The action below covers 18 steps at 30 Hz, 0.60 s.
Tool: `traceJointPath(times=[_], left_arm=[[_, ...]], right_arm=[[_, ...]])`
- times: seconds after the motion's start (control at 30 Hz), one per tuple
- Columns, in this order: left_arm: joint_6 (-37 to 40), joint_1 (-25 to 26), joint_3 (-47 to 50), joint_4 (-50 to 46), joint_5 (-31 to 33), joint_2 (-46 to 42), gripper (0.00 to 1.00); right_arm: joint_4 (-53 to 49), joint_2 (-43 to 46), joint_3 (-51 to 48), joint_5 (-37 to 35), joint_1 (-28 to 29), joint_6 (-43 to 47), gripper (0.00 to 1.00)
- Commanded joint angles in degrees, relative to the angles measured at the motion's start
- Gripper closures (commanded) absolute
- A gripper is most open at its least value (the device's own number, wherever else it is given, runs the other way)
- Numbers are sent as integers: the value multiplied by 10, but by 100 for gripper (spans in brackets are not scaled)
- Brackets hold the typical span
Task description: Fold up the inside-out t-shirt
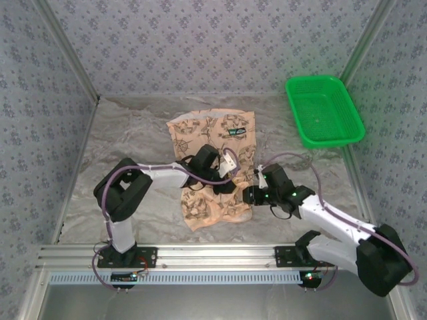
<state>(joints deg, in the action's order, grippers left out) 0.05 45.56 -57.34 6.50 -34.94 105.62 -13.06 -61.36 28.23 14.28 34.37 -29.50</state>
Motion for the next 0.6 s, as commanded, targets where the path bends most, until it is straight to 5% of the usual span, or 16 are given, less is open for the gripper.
traceJointPath(times=[0.0, 0.33, 0.57], left_arm=[[-36, -26, -14, 19, -15, 8, 99], [-39, -32, 4, 20, -41, 0, 100], [-30, -30, 8, 13, -32, 5, 100]], right_arm=[[60, -56, 25, 82, -5, 36, 59], [52, -136, 38, 134, -13, 80, 63], [-39, -110, 47, 155, -2, 105, 100]])
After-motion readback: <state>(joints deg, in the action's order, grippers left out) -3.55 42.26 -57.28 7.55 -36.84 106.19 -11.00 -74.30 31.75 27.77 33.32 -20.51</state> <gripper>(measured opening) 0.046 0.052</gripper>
